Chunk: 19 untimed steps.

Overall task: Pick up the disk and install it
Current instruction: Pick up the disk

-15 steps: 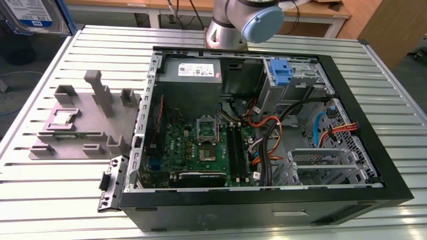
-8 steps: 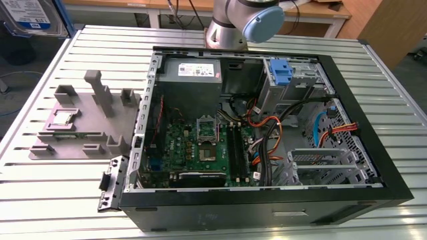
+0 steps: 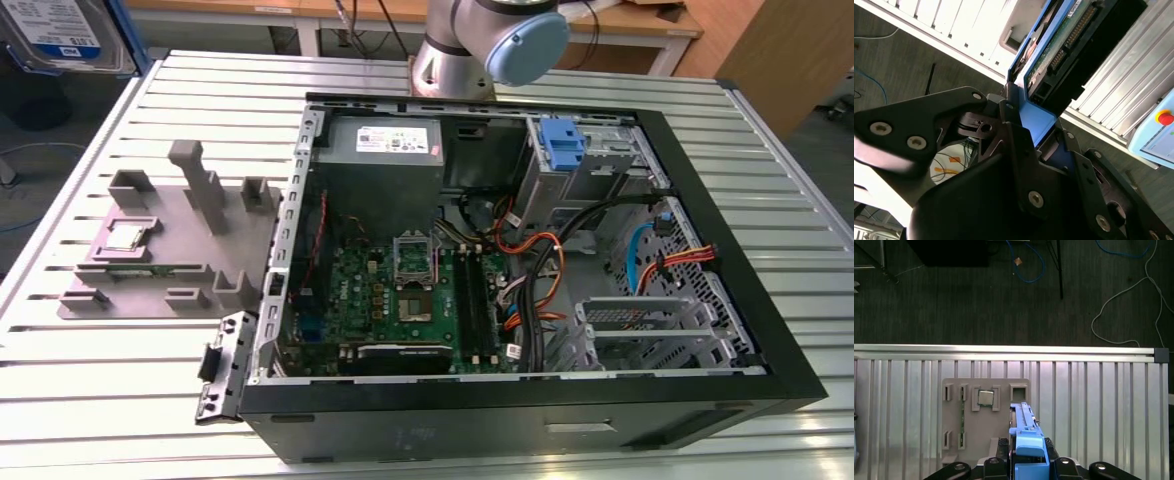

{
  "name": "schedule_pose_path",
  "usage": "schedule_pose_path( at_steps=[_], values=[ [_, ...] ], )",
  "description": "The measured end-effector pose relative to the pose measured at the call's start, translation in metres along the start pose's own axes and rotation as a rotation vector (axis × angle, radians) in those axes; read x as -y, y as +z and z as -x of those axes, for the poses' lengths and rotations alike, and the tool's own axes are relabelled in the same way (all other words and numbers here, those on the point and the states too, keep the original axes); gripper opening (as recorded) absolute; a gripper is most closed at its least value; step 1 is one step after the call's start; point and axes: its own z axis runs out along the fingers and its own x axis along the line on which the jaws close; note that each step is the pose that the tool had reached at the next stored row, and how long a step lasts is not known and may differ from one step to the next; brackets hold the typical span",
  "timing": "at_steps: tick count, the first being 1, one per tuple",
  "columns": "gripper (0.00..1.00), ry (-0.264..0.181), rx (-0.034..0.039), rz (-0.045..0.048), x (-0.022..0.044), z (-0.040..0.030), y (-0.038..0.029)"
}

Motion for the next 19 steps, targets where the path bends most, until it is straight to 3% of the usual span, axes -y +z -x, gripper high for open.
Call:
schedule_pose_path(
  at_steps=[8,19],
  values=[
    [0.37,0.0,-0.0001,0.0001,0.0,0.0002,-0.0036],
    [0.37,0.0,0.0004,0.0001,-0.0004,0.0011,-0.02]
  ],
)
